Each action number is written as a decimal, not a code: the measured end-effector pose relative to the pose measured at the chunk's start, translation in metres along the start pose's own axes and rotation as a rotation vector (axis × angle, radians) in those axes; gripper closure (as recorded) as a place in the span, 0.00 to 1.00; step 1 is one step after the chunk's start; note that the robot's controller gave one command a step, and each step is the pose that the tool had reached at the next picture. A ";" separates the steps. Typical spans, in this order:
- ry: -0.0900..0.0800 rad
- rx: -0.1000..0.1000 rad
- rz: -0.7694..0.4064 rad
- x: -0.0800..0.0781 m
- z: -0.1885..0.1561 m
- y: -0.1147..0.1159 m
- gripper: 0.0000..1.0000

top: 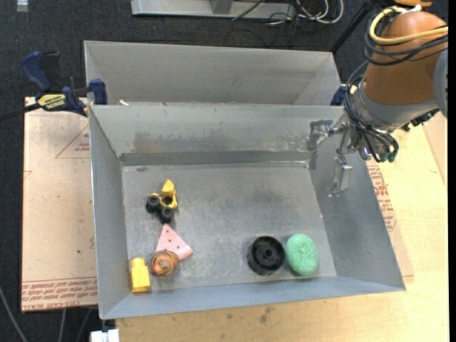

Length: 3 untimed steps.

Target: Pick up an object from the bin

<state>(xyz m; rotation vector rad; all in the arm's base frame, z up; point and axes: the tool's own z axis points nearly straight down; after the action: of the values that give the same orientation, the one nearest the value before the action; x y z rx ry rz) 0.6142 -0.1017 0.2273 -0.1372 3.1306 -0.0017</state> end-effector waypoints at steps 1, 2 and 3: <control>0.003 -0.001 -0.055 0.019 0.056 -0.003 0.00; 0.007 -0.003 -0.185 0.027 0.083 -0.011 0.00; 0.004 -0.003 -0.406 0.059 0.119 -0.003 0.00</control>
Offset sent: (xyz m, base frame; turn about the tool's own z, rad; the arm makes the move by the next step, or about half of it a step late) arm -0.0293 -0.0193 -0.0924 -0.2265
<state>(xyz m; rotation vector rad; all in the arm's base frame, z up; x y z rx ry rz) 0.5569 -0.1101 0.1076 -0.7669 3.0430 0.0000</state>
